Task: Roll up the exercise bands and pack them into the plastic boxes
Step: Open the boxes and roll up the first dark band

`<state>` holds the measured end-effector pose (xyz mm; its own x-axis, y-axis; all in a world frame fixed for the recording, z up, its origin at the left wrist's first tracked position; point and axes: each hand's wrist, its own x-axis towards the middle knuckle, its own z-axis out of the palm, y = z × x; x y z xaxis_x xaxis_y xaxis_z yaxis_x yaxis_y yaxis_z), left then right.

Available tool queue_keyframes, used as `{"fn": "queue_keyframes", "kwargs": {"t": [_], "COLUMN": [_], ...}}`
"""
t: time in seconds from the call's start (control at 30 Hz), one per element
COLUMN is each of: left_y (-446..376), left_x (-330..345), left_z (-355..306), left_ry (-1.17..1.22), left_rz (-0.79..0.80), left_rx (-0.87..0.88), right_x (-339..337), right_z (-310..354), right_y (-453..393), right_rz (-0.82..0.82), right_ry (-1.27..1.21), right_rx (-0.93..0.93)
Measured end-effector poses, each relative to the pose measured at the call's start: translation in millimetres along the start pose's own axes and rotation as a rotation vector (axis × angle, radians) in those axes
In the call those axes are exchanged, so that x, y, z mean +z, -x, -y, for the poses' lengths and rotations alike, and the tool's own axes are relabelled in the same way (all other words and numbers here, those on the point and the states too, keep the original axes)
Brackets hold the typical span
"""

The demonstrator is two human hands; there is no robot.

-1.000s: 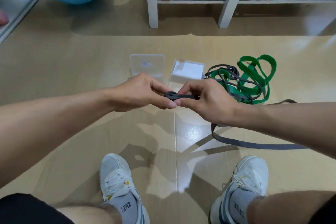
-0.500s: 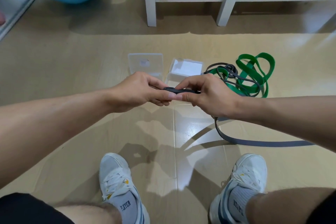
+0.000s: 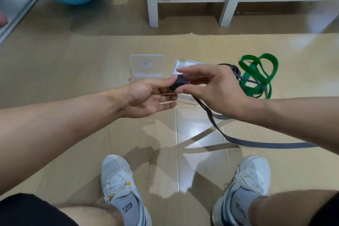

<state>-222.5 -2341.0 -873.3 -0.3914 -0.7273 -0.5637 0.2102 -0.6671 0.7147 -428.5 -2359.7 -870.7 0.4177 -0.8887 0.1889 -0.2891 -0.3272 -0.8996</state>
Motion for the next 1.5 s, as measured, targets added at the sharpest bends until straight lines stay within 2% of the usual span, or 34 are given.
{"fn": "queue_keyframes", "kwargs": {"t": [0.07, 0.17, 0.27, 0.37, 0.47, 0.63, 0.87, 1.0, 1.33, 1.5], "left_y": [0, -1, -1, -2, 0, -1, -9, -7, -1, 2], "left_x": [1, -3, -12, -14, -7, 3, 29, 29, 22, 24], "left_z": [-2, -2, 0, 4, 6, 1, 10, 9, -5, -2], "left_ry": [0.042, 0.065, 0.04, 0.026, -0.048, -0.375, -0.428, -0.391, -0.164, -0.165], "left_rz": [0.065, 0.165, 0.22, 0.203, 0.112, -0.156, -0.462, -0.459, -0.269, -0.22], "left_rx": [0.009, 0.019, -0.016, -0.049, -0.092, -0.083, 0.017, 0.006, -0.032, -0.069], "right_x": [1, 0, 3, 0, -5, -3, 8, 10, 7, 6], "right_z": [3, 9, 11, 11, 13, 10, 7, 6, -6, -5], "right_y": [-1, -5, -5, -4, -4, -1, -4, -3, -3, -1], "right_rz": [-0.048, -0.024, 0.018, 0.061, 0.094, 0.204, 0.212, 0.221, 0.071, 0.103], "right_ry": [-0.103, -0.155, -0.138, -0.053, 0.16, 0.53, 0.674, 0.625, 0.124, 0.137], "right_rx": [-0.008, -0.007, 0.049, 0.053, 0.048, 0.042, -0.04, -0.038, 0.128, 0.105]}}
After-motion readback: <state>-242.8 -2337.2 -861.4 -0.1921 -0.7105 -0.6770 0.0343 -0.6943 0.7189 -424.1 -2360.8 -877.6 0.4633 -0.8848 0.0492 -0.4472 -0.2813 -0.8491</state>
